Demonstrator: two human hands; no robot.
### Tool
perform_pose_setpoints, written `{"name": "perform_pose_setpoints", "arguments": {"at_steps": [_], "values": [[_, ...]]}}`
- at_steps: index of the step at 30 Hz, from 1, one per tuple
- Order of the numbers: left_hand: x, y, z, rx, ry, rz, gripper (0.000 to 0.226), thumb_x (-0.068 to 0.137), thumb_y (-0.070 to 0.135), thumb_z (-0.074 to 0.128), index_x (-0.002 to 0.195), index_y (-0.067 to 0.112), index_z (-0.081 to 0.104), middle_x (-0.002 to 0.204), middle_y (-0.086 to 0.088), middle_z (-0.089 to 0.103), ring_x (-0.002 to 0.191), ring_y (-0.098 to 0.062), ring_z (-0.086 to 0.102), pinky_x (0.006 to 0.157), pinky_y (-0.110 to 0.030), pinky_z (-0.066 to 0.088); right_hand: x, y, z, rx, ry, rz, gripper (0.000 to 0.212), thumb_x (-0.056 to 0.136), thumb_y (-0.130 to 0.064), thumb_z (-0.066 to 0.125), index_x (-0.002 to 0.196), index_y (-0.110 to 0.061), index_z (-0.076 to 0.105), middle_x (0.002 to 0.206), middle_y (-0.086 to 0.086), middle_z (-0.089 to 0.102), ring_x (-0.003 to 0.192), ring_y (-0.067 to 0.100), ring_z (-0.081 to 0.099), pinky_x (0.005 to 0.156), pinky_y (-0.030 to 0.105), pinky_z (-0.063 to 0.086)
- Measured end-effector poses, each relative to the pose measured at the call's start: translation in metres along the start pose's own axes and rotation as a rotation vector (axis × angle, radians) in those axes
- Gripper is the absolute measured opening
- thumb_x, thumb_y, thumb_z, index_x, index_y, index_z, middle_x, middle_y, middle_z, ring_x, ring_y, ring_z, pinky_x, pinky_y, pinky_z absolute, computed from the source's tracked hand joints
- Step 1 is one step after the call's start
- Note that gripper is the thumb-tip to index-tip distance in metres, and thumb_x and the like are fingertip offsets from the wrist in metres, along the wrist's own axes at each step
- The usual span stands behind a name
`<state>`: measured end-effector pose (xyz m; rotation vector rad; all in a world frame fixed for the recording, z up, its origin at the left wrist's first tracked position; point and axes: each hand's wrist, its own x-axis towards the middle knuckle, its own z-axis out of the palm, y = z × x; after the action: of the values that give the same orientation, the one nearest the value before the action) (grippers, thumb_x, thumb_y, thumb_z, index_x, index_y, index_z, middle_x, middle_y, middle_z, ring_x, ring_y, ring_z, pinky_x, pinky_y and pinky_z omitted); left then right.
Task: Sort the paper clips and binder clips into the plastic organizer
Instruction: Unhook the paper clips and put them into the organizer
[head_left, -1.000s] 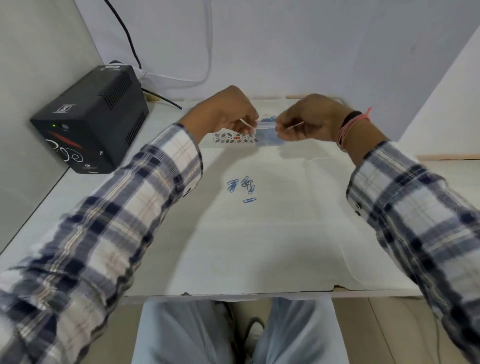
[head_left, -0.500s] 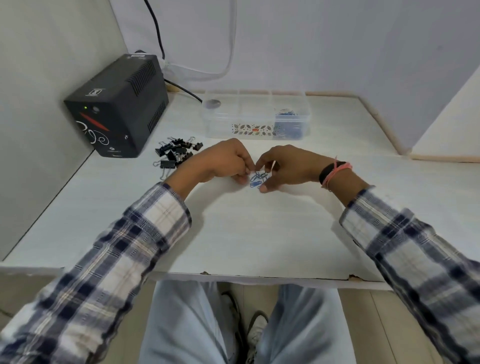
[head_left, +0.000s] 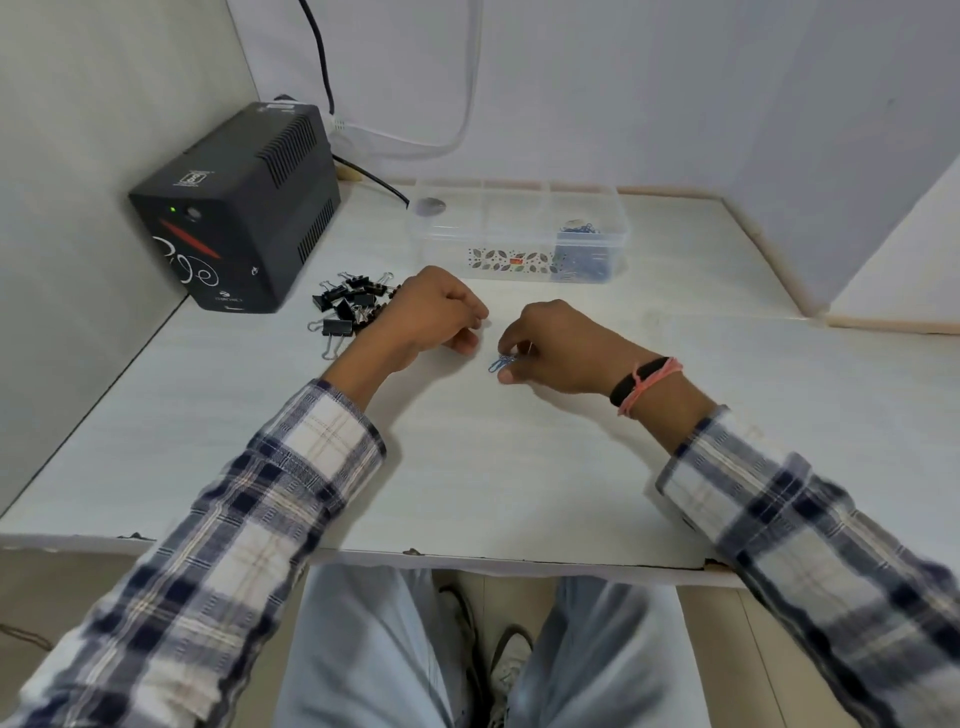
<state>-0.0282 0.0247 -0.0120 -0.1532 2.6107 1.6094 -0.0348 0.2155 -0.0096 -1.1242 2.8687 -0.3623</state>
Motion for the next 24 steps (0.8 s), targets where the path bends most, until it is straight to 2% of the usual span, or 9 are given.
{"name": "perform_pose_setpoints", "arguments": {"at_steps": [3, 7, 11, 13, 16, 18, 20, 22, 24], "values": [[0.001, -0.001, 0.002, -0.041, 0.022, 0.003, 0.021, 0.091, -0.008, 0.056, 0.091, 0.0, 0.075, 0.09, -0.025, 0.075, 0.065, -0.03, 0.072, 0.062, -0.031, 0.06, -0.002, 0.002, 0.002, 0.029, 0.061, -0.02, 0.019, 0.09, -0.025, 0.073, 0.102, -0.01, 0.079, 0.092, 0.007, 0.074, 0.084, 0.025, 0.06, 0.073, 0.029, 0.041], [0.0, 0.0, 0.004, -0.118, 0.038, 0.003, 0.02, 0.093, -0.008, 0.055, 0.096, -0.004, 0.074, 0.089, -0.021, 0.072, 0.062, -0.025, 0.07, 0.061, -0.03, 0.061, 0.001, 0.006, 0.004, 0.008, 0.076, 0.007, 0.016, 0.083, -0.021, 0.068, 0.079, -0.006, 0.075, 0.075, 0.008, 0.072, 0.069, 0.025, 0.059, 0.066, 0.036, 0.052], [-0.001, -0.003, 0.005, -0.161, 0.02, 0.001, 0.015, 0.093, -0.006, 0.06, 0.097, -0.003, 0.074, 0.09, -0.024, 0.072, 0.066, -0.026, 0.069, 0.058, -0.027, 0.057, 0.0, 0.011, 0.008, 0.13, 0.157, 0.085, 0.011, 0.073, -0.015, 0.069, 0.066, -0.006, 0.068, 0.058, 0.003, 0.062, 0.054, 0.018, 0.05, 0.054, 0.026, 0.042], [-0.004, -0.004, 0.003, -0.095, -0.044, 0.018, 0.013, 0.093, -0.002, 0.065, 0.103, -0.002, 0.074, 0.089, -0.024, 0.071, 0.065, -0.023, 0.065, 0.057, -0.025, 0.055, -0.004, 0.017, 0.009, 0.458, 0.221, 0.208, 0.01, 0.075, -0.008, 0.07, 0.066, -0.004, 0.071, 0.061, 0.005, 0.07, 0.051, 0.012, 0.057, 0.054, 0.021, 0.048], [-0.01, -0.004, -0.006, 0.171, -0.251, 0.068, 0.037, 0.085, 0.015, 0.082, 0.121, 0.01, 0.072, 0.105, -0.008, 0.07, 0.073, -0.017, 0.065, 0.068, -0.022, 0.056, -0.007, 0.033, 0.012, 1.262, 0.296, 0.416, 0.012, 0.084, 0.001, 0.067, 0.082, 0.013, 0.068, 0.067, 0.018, 0.06, 0.054, 0.018, 0.051, 0.05, 0.025, 0.044], [-0.012, -0.002, -0.009, 0.415, -0.348, 0.152, 0.056, 0.081, 0.026, 0.087, 0.133, 0.02, 0.066, 0.118, 0.001, 0.062, 0.093, -0.015, 0.066, 0.082, -0.022, 0.055, -0.008, 0.043, 0.006, 1.725, 0.299, 0.516, 0.009, 0.091, 0.001, 0.059, 0.091, 0.008, 0.064, 0.072, 0.011, 0.052, 0.057, 0.014, 0.047, 0.048, 0.019, 0.04], [-0.01, 0.001, -0.007, 0.564, -0.378, 0.241, 0.063, 0.082, 0.03, 0.085, 0.139, 0.024, 0.061, 0.121, 0.004, 0.055, 0.102, -0.012, 0.063, 0.092, -0.03, 0.053, -0.01, 0.05, -0.001, 2.122, 0.265, 0.554, 0.01, 0.092, 0.0, 0.051, 0.095, 0.002, 0.06, 0.077, 0.009, 0.05, 0.06, 0.012, 0.046, 0.044, 0.016, 0.039], [-0.005, 0.004, -0.003, 0.586, -0.385, 0.269, 0.062, 0.083, 0.033, 0.084, 0.14, 0.027, 0.061, 0.122, 0.005, 0.052, 0.101, -0.011, 0.06, 0.094, -0.033, 0.052, -0.012, 0.052, -0.005, 2.308, 0.244, 0.534, 0.016, 0.083, -0.001, 0.051, 0.095, 0.001, 0.061, 0.077, 0.01, 0.052, 0.062, 0.014, 0.046, 0.044, 0.017, 0.038], [0.001, 0.006, 0.002, 0.569, -0.382, 0.285, 0.057, 0.083, 0.033, 0.084, 0.137, 0.027, 0.064, 0.122, 0.005, 0.052, 0.1, -0.013, 0.059, 0.092, -0.03, 0.049, -0.014, 0.051, -0.004, 2.332, 0.219, 0.509, 0.02, 0.076, -0.005, 0.052, 0.093, 0.0, 0.061, 0.078, 0.011, 0.052, 0.064, 0.017, 0.047, 0.046, 0.019, 0.038]]}}
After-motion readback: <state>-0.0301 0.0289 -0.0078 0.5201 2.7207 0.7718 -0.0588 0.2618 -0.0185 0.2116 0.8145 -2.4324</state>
